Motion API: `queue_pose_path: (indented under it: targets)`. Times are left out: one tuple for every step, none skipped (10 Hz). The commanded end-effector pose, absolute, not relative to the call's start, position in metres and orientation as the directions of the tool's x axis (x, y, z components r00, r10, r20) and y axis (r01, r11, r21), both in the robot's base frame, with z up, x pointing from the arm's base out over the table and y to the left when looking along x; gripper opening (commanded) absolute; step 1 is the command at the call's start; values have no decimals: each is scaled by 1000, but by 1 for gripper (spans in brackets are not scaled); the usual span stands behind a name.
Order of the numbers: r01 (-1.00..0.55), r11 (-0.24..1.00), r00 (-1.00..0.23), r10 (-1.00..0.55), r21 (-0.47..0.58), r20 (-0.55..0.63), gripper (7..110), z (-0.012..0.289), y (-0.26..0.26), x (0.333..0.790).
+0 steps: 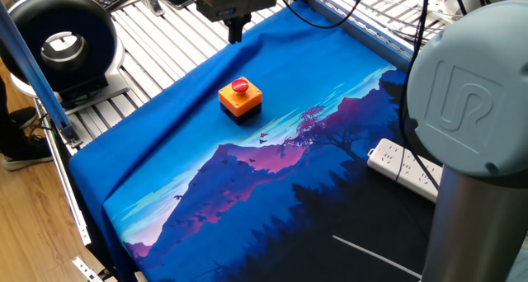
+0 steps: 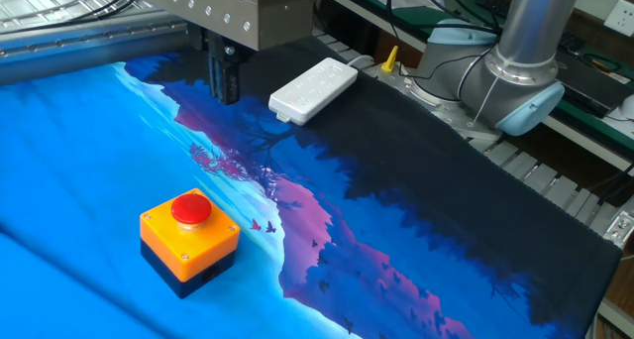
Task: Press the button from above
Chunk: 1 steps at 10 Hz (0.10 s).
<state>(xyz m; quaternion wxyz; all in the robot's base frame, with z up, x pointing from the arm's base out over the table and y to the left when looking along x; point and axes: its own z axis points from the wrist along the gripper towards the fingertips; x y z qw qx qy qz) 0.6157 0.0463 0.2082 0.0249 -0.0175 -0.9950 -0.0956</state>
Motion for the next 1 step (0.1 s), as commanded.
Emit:
queue_pose_path:
  targets:
    - [39, 979, -998, 30, 200, 50, 7, 210, 49, 617]
